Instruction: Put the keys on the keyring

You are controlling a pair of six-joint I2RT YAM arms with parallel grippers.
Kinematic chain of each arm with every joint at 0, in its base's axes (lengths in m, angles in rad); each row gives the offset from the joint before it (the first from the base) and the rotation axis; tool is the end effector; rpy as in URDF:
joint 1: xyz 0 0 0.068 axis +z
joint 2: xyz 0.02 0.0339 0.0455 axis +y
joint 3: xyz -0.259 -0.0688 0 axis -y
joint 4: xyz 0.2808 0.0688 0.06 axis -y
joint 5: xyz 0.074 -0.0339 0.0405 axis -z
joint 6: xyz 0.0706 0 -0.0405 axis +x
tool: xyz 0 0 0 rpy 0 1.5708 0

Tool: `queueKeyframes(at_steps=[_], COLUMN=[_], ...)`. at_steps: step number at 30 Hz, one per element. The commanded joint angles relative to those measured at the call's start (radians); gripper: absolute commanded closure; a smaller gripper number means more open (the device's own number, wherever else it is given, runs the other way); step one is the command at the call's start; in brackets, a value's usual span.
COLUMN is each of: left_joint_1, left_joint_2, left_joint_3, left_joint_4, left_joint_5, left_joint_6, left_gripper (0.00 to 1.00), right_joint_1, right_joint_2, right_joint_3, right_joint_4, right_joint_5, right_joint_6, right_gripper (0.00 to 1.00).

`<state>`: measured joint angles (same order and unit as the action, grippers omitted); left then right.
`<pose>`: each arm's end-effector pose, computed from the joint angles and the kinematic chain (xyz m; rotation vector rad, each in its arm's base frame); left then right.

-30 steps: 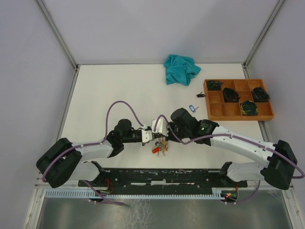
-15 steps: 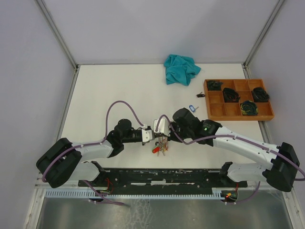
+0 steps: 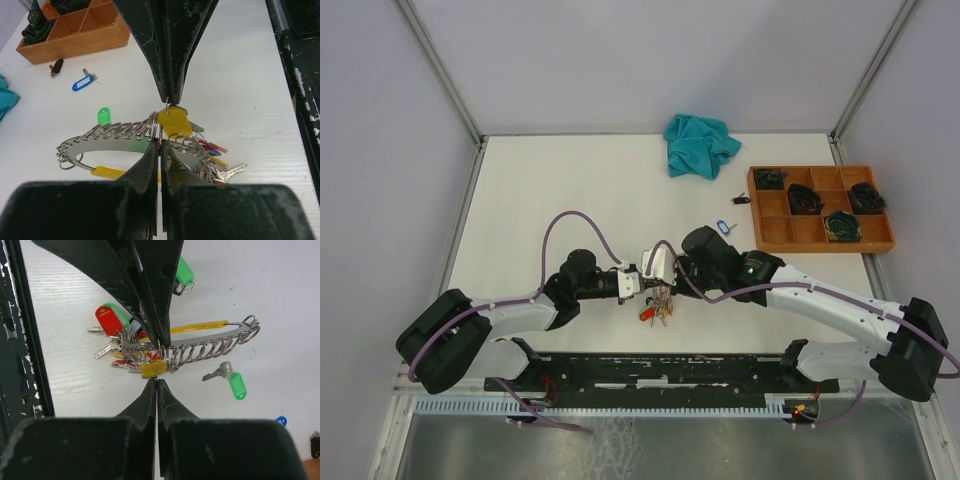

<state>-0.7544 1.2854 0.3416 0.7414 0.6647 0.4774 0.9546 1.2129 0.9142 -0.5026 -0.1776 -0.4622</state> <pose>0.1796 -0.2285 0.1438 1.3961 1.1301 -0.7857 0.1719 0.2644 0.2277 -1.6273 1.7663 0.4441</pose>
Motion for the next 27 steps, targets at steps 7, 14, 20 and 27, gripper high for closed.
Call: queueKeyframes(at_steps=[7, 14, 20, 27], left_joint_1=[-0.002, -0.002, -0.002, -0.001], left_joint_2=[-0.026, -0.023, -0.020, -0.014], left_joint_3=[0.043, 0.045, 0.046, 0.050], left_joint_4=[0.056, 0.056, 0.056, 0.050], left_joint_5=[0.039, 0.037, 0.030, 0.025], left_joint_6=[0.005, 0.006, 0.004, 0.001], left_gripper=[0.97, 0.97, 0.97, 0.97], right_joint_1=[0.001, 0.001, 0.001, 0.000], right_joint_2=[0.019, 0.014, 0.005, -0.013], right_joint_3=[0.021, 0.018, 0.014, 0.013], right_joint_4=[0.070, 0.068, 0.065, 0.059], right_joint_5=[0.007, 0.029, 0.048, 0.055], right_joint_6=[-0.008, -0.008, -0.014, -0.015], right_gripper=[0.99, 0.99, 0.99, 0.99])
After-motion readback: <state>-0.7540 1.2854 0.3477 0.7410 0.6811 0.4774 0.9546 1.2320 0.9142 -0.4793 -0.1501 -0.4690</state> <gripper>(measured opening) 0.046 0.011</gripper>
